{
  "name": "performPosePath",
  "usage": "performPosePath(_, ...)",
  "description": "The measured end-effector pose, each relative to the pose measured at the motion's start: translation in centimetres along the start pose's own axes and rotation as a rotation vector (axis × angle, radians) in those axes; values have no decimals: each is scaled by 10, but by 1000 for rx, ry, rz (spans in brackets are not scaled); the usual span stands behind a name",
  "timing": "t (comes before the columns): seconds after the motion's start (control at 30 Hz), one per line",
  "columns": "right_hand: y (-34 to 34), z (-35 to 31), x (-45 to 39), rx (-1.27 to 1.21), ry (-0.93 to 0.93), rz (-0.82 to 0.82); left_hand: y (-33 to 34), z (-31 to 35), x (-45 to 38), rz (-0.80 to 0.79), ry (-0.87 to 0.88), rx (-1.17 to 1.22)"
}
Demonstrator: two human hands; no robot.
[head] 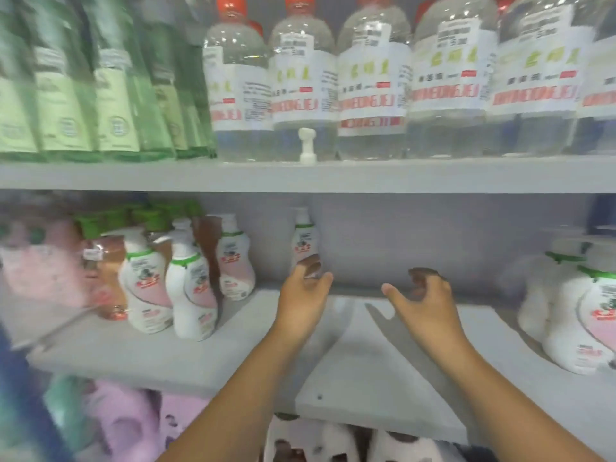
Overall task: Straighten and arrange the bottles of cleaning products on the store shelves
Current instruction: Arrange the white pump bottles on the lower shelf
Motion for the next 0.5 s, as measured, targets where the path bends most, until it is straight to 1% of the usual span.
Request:
performPosePath(0.07, 50, -16, -10, -62, 55, -100, -64, -1, 9, 204, 96, -48)
performPosePath(0.17, 117, -41, -25, -87, 58, -164, -139, 2, 30, 487, 206, -79)
performPosePath(0.23, 152, -53, -39, -73, 84, -182, -171, 0, 40, 627, 244, -125)
performPosePath(0.27, 166, -57, -47, -68, 109, -179, -181, -5, 40, 670, 232, -182)
performPosePath(0.33, 188, -63, -60, -28, 142, -146, -192, -13, 38, 679, 171, -274)
performPosePath(0.37, 196, -66, -64, 22, 144, -123, -195, -18, 35, 628, 131, -278)
performPosePath(0.43, 209, -67, -70, 140, 121, -73, -197, -29, 27, 472, 55, -211)
performPosePath(0.5, 216, -67, -73, 196, 87, -32, -200, -40, 21, 381, 15, -231)
Point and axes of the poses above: each hand's wrist, its own x-axis away from the middle knuckle, its own y-axis out of the palm, z = x × y, the point moved 3 cm from there along -x, towards the middle knuckle, and after that the axes turned 3 degrees about -y, right-handed, at the moved point
